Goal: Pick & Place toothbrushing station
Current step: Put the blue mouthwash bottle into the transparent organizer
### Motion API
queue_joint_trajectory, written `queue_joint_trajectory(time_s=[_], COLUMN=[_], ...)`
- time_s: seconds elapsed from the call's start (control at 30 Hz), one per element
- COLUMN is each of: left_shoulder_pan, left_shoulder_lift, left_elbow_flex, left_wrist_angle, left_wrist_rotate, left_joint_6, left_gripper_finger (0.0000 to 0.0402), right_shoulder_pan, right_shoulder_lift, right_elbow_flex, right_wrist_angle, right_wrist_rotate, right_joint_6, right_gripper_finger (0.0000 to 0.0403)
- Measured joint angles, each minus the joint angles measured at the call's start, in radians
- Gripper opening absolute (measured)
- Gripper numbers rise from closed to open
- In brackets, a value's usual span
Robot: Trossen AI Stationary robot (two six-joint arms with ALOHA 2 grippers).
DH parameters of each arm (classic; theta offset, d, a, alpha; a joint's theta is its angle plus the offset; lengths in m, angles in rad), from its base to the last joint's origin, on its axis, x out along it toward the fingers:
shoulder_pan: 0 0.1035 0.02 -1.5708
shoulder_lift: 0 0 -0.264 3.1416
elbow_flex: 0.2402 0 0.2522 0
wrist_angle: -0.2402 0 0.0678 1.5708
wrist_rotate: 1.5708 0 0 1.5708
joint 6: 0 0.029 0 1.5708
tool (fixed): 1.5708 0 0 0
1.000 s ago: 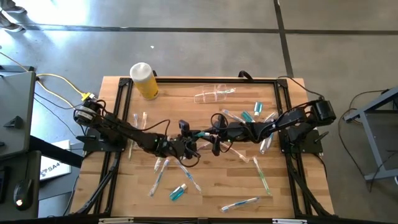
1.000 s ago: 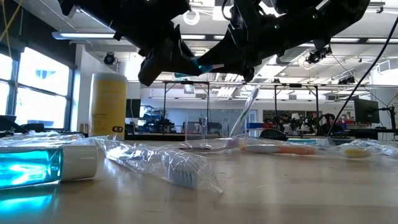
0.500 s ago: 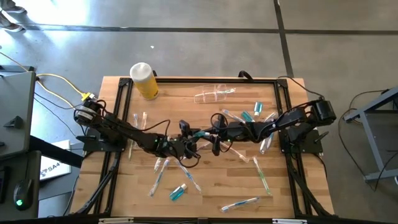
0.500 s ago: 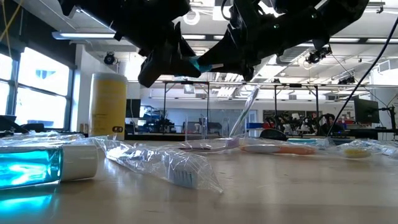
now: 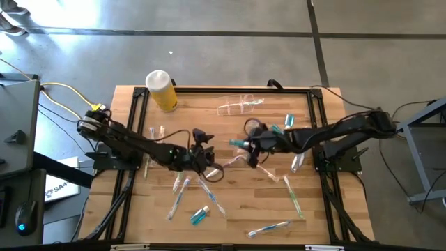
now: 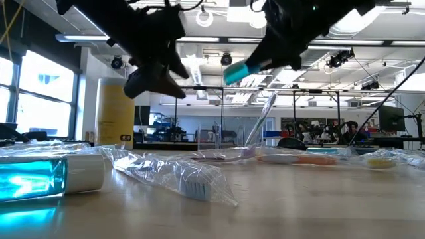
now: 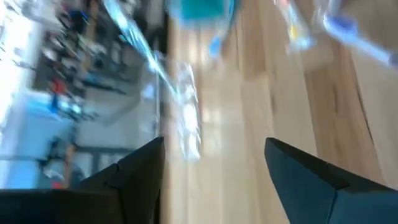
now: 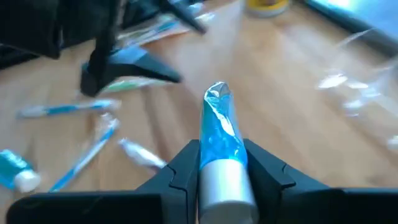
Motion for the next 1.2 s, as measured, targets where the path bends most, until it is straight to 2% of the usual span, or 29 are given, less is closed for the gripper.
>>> queue_joint_trajectory(time_s=[0.13,0.27,0.5,0.63,0.83,1.03,1.2], left_shoulder_pan=[0.097,0.217,0.398,0.447,0.449,0.445,0.445], left_shoulder_lift=[-0.057,-0.084,-0.081,-0.081,-0.081,-0.081,-0.081], left_elbow_flex=[0.0,-0.028,-0.123,-0.169,-0.174,-0.174,-0.179], left_wrist_angle=[-0.153,-0.165,0.033,0.12,0.161,0.169,0.175], left_wrist_rotate=[0.205,0.429,0.702,0.838,0.913,0.936,0.936], left_joint_6=[-0.155,-0.221,-0.272,-0.295,-0.303,-0.315,-0.351], left_gripper_finger=[0.0269,0.0269,0.0269,0.0269,0.0269,0.0269,0.0269], right_shoulder_pan=[-0.023,-0.079,-0.228,-0.327,-0.462,-0.557,-0.609], right_shoulder_lift=[-0.033,-0.031,0.075,0.167,0.355,0.546,0.649], right_elbow_flex=[0.125,0.284,0.513,0.609,0.766,0.889,0.945], right_wrist_angle=[-0.208,-0.407,-0.645,-0.699,-0.77,-0.829,-0.846], right_wrist_rotate=[0.03,0.026,0.011,-0.078,-0.185,-0.199,-0.231], right_joint_6=[-0.013,-0.027,-0.096,-0.146,-0.182,-0.194,-0.201], right_gripper_finger=[0.0084,0.0084,0.0084,0.0084,0.0084,0.0084,0.0084])
